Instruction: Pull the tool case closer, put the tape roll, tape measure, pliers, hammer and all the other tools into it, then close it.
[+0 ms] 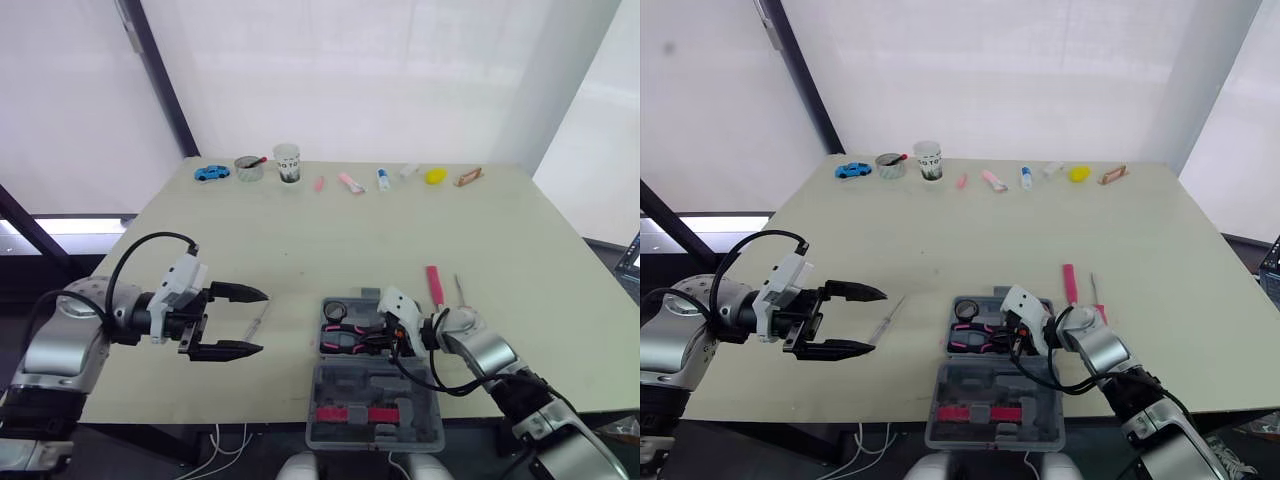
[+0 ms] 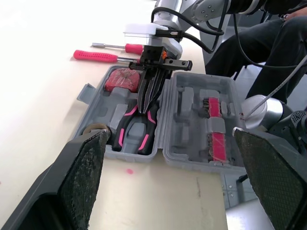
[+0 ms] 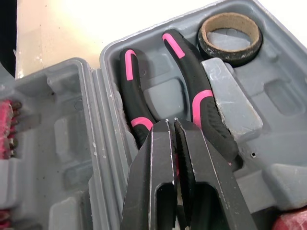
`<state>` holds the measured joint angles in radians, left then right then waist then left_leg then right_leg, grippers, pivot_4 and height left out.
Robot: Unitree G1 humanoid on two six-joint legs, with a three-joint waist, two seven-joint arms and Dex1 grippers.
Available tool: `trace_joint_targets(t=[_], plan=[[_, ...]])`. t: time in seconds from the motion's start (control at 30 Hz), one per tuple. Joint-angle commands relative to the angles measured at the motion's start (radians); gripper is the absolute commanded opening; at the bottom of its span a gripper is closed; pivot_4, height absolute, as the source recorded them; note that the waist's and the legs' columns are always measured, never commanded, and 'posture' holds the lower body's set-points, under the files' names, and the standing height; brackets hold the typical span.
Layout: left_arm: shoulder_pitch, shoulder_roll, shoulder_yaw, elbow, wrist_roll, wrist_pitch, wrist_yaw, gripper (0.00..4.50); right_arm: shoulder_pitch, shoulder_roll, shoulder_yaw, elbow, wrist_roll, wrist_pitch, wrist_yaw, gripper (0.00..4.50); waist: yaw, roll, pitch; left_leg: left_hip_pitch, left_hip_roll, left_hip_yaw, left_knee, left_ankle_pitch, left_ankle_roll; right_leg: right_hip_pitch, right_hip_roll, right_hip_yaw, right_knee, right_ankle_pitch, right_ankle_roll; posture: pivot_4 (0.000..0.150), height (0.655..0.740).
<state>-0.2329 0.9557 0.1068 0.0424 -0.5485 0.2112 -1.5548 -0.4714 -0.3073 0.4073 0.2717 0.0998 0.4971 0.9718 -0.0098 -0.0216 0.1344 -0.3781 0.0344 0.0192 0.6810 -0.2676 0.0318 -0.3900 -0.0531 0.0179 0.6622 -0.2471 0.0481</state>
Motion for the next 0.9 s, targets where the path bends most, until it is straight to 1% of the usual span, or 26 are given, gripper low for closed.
trace_joint_targets(t=[0.03, 0.13, 0.23, 0.3, 0.43, 0.5, 0.57, 0.63, 0.67, 0.7, 0.83, 0.9], plan=[[-0.02, -0.004, 0.009, 0.0, 0.003, -0.009, -0.005, 4.5, 0.059, -0.027, 0.034, 0.164, -0.062, 0.16, -0.058, 0.19, 0.0, 0.001, -0.001, 0.0, 0.0, 0.0, 0.0, 0.0, 0.0, 0.0, 0.0, 0.0, 0.0, 0.0, 0.0, 0.15, 0.74], [-0.022, -0.012, 0.006, 0.001, 0.007, -0.007, -0.002, 4.5, 0.056, -0.018, 0.036, 0.176, -0.07, 0.147, -0.073, 0.19, -0.001, 0.001, -0.002, 0.0, 0.0, 0.0, 0.0, 0.0, 0.0, 0.0, 0.0, 0.0, 0.0, 0.0, 0.0, 0.15, 0.74], [-0.018, -0.023, 0.01, 0.002, 0.002, 0.007, 0.013, 4.5, 0.067, -0.002, 0.007, 0.151, -0.054, 0.06, -0.079, 0.19, -0.003, 0.001, -0.002, 0.001, 0.001, 0.0, -0.001, 0.0, 0.0, 0.0, 0.0, 0.0, -0.001, -0.001, 0.002, 0.15, 0.74], [-0.008, -0.03, 0.017, 0.004, 0.002, 0.012, 0.025, 4.5, 0.08, 0.002, -0.015, 0.12, -0.043, -0.046, -0.071, 0.19, -0.004, 0.001, -0.002, 0.0, 0.001, 0.0, -0.002, 0.0, 0.0, 0.0, 0.0, 0.0, -0.001, -0.001, 0.002, 0.15, 0.74], [0.048, -0.04, 0.043, -0.002, 0.003, 0.026, 0.067, 4.5, 0.124, -0.025, -0.051, -0.023, -0.028, -0.168, -0.062, 0.19, -0.005, 0.004, 0.0, -0.002, 0.001, 0.002, -0.004, 0.0, 0.0, -0.005, 0.0, 0.001, -0.001, -0.001, 0.002, 0.15, 0.74], [0.061, -0.038, 0.052, 0.005, 0.002, 0.029, 0.079, 4.5, 0.146, -0.035, -0.07, -0.093, -0.007, -0.193, -0.063, 0.19, -0.002, 0.006, 0.007, -0.005, 0.001, 0.003, -0.007, 0.0, 0.0, -0.008, -0.001, 0.002, -0.003, 0.001, -0.001, 0.15, 0.74], [0.07, -0.044, 0.065, 0.009, 0.0, 0.028, 0.101, 4.5, 0.165, -0.038, -0.098, -0.158, 0.017, -0.211, -0.075, 0.19, 0.0, 0.006, 0.007, -0.007, 0.001, 0.003, -0.009, 0.0, 0.0, -0.011, 0.0, 0.002, -0.004, 0.0, -0.002, 0.15, 0.74], [0.084, -0.053, 0.079, 0.016, 0.001, 0.02, 0.119, 4.5, 0.191, -0.038, -0.142, -0.231, 0.049, -0.203, -0.098, 0.19, 0.0, 0.006, 0.008, -0.013, 0.001, 0.002, -0.01, 0.0, 0.0, -0.015, 0.001, 0.001, -0.004, 0.0, -0.003, 0.15, 0.74], [0.093, -0.058, 0.087, 0.02, 0.005, 0.015, 0.131, 4.5, 0.207, -0.039, -0.165, -0.262, 0.061, -0.212, -0.114, 0.19, -0.001, 0.007, 0.01, -0.019, 0.001, 0.002, -0.01, 0.0, 0.0, -0.021, 0.001, 0.001, -0.003, 0.0, -0.003, 0.15, 0.74], [0.101, -0.062, 0.095, 0.023, 0.008, 0.009, 0.14, 4.5, 0.223, -0.039, -0.185, -0.286, 0.073, -0.229, -0.122, 0.19, -0.002, 0.007, 0.012, -0.023, 0.001, 0.002, -0.01, 0.0, 0.0, -0.024, 0.001, 0.001, -0.003, 0.002, 0.001, 0.15, 0.74], [0.142, -0.099, 0.158, 0.059, 0.007, -0.039, 0.19, 4.5, 0.337, -0.085, -0.3, -0.413, 0.127, -0.309, -0.133, 0.19, -0.004, 0.005, 0.018, -0.023, 0.001, 0.003, -0.012, 0.0, 0.0, -0.024, 0.001, 0.001, -0.005, 0.002, 0.001, 0.15, 0.74], [0.156, -0.123, 0.194, 0.086, 0.002, -0.065, 0.219, 4.5, 0.397, -0.1, -0.373, -0.446, 0.136, -0.358, -0.168, 0.19, -0.003, 0.004, 0.02, -0.023, 0.001, 0.003, -0.012, 0.0, 0.0, -0.024, 0.002, 0.001, -0.005, 0.002, 0.001, 0.15, 0.74]])
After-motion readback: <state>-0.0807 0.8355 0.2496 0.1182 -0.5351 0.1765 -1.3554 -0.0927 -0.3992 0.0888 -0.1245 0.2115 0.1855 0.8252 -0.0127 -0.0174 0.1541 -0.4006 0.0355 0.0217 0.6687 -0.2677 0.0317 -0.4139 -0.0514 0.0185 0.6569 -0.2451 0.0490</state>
